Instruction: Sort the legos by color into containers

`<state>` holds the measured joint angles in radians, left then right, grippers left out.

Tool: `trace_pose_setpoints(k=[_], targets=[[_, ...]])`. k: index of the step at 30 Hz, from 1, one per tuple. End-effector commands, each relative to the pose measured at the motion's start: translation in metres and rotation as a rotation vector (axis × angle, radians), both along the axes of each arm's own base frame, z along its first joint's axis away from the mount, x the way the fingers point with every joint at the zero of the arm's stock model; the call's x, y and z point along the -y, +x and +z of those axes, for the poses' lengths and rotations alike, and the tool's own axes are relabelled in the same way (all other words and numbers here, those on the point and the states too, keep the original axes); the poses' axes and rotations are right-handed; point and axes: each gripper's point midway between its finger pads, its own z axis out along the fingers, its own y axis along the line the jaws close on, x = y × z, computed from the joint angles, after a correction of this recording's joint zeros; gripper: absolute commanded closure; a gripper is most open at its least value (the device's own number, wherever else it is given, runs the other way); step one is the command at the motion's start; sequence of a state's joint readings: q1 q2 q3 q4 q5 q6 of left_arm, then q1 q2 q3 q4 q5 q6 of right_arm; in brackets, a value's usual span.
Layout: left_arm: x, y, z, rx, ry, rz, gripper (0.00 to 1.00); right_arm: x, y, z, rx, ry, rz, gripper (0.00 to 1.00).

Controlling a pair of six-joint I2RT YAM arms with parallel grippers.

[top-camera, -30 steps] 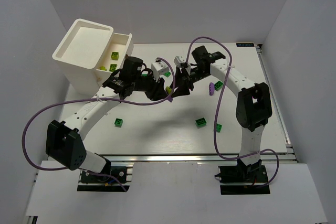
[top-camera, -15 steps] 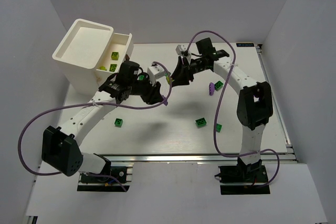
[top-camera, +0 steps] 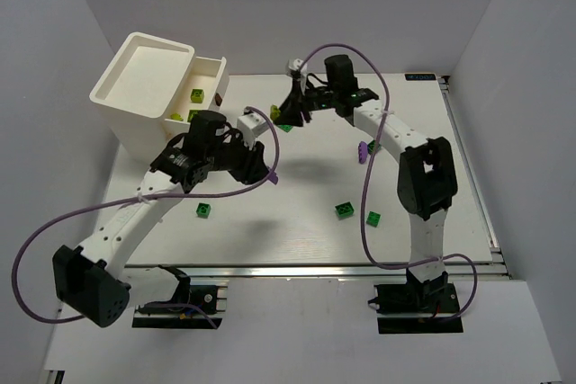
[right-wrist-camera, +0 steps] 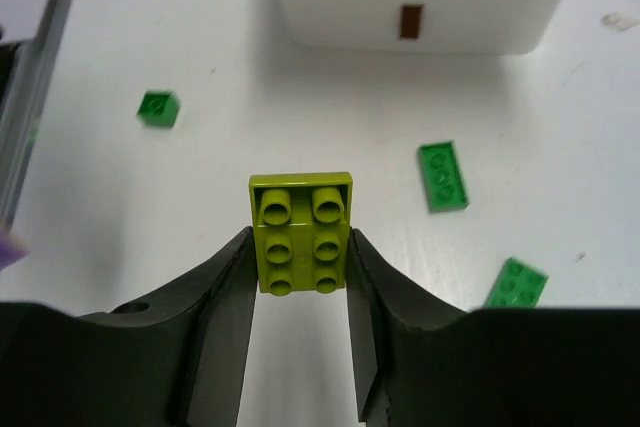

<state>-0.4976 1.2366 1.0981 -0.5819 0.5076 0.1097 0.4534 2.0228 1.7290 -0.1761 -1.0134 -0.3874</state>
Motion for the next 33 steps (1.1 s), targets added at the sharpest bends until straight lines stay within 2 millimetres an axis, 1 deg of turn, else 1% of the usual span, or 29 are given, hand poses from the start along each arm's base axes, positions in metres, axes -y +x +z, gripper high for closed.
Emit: trace_pose_setpoints(k=[1, 2, 3, 4, 5, 6, 7, 8, 9, 10, 11, 12, 13, 14, 15, 17, 18, 19, 20, 21, 23, 24, 26, 27, 28, 29, 31, 32, 33], targets=[[-0.013, 0.001, 0.063, 0.071, -0.082, 0.152, 1.0, -0.039, 0.053, 0.061, 0.126, 0.129, -0.211, 1.0], [-0.021, -0.005, 0.069, 0.066, -0.076, 0.184, 1.0, -0.044, 0.065, 0.068, 0.14, 0.145, -0.265, 1.0], [-0.028, -0.005, 0.081, 0.086, -0.076, 0.229, 1.0, -0.051, 0.071, 0.087, 0.15, 0.187, -0.291, 1.0], [-0.033, -0.008, 0.086, 0.076, -0.08, 0.259, 1.0, -0.057, 0.086, 0.088, 0.175, 0.21, -0.34, 1.0], [-0.041, -0.018, 0.091, 0.068, -0.078, 0.285, 1.0, -0.07, 0.082, 0.091, 0.181, 0.228, -0.335, 1.0], [-0.046, -0.023, 0.099, 0.063, -0.095, 0.32, 1.0, -0.076, 0.086, 0.111, 0.202, 0.27, -0.345, 1.0], [-0.054, -0.024, 0.1, 0.062, -0.085, 0.365, 1.0, -0.084, 0.093, 0.103, 0.196, 0.275, -0.355, 1.0], [-0.061, -0.03, 0.099, 0.045, -0.076, 0.391, 1.0, -0.097, 0.09, 0.111, 0.22, 0.306, -0.351, 1.0], [-0.066, -0.038, 0.108, 0.042, -0.106, 0.422, 1.0, -0.103, 0.089, 0.126, 0.255, 0.343, -0.348, 1.0], [-0.073, -0.039, 0.109, 0.044, -0.108, 0.468, 1.0, -0.114, 0.087, 0.121, 0.223, 0.362, -0.353, 1.0], [-0.078, -0.043, 0.11, 0.031, -0.112, 0.496, 1.0, -0.12, 0.085, 0.124, 0.24, 0.385, -0.348, 1.0], [-0.084, -0.048, 0.117, 0.049, -0.135, 0.524, 1.0, -0.136, 0.072, 0.133, 0.271, 0.429, -0.324, 1.0], [-0.088, -0.05, 0.123, 0.045, -0.165, 0.564, 1.0, -0.142, 0.072, 0.131, 0.28, 0.448, -0.321, 1.0], [-0.097, -0.048, 0.127, 0.065, -0.175, 0.616, 1.0, -0.147, 0.069, 0.133, 0.291, 0.469, -0.321, 1.0], [-0.102, -0.053, 0.136, 0.077, -0.214, 0.646, 1.0, -0.162, 0.054, 0.141, 0.314, 0.517, -0.295, 1.0], [-0.119, -0.05, 0.147, 0.13, -0.236, 0.741, 1.0, -0.172, 0.048, 0.139, 0.33, 0.547, -0.276, 1.0], [-0.125, -0.051, 0.153, 0.139, -0.255, 0.775, 1.0, -0.183, 0.037, 0.139, 0.343, 0.572, -0.255, 1.0], [-0.13, -0.056, 0.16, 0.155, -0.269, 0.791, 1.0, -0.186, 0.036, 0.14, 0.348, 0.584, -0.257, 1.0], [-0.139, -0.057, 0.165, 0.175, -0.271, 0.833, 1.0, -0.192, 0.029, 0.141, 0.361, 0.597, -0.248, 1.0], [-0.143, -0.058, 0.167, 0.177, -0.278, 0.856, 1.0, -0.197, 0.03, 0.133, 0.361, 0.595, -0.252, 1.0], [-0.152, -0.065, 0.173, 0.191, -0.288, 0.884, 1.0, -0.206, 0.024, 0.136, 0.374, 0.617, -0.262, 1.0], [-0.156, -0.066, 0.174, 0.197, -0.289, 0.901, 1.0, -0.211, 0.023, 0.131, 0.381, 0.618, -0.262, 1.0], [-0.161, -0.07, 0.176, 0.203, -0.288, 0.915, 1.0, -0.219, 0.017, 0.13, 0.38, 0.625, -0.268, 1.0], [-0.163, -0.071, 0.177, 0.205, -0.291, 0.919, 1.0, -0.221, 0.02, 0.124, 0.375, 0.62, -0.277, 1.0], [-0.164, -0.072, 0.177, 0.205, -0.285, 0.922, 1.0, -0.225, 0.018, 0.121, 0.403, 0.612, -0.281, 1.0], [-0.164, -0.073, 0.178, 0.207, -0.289, 0.921, 1.0, -0.226, 0.018, 0.122, 0.408, 0.612, -0.285, 1.0], [-0.165, -0.073, 0.179, 0.208, -0.286, 0.924, 1.0, -0.227, 0.022, 0.116, 0.41, 0.599, -0.297, 1.0], [-0.165, -0.074, 0.18, 0.211, -0.293, 0.924, 1.0, -0.23, 0.019, 0.114, 0.407, 0.589, -0.293, 1.0], [-0.166, -0.075, 0.179, 0.212, -0.295, 0.926, 1.0, -0.23, 0.021, 0.111, 0.405, 0.581, -0.297, 1.0]])
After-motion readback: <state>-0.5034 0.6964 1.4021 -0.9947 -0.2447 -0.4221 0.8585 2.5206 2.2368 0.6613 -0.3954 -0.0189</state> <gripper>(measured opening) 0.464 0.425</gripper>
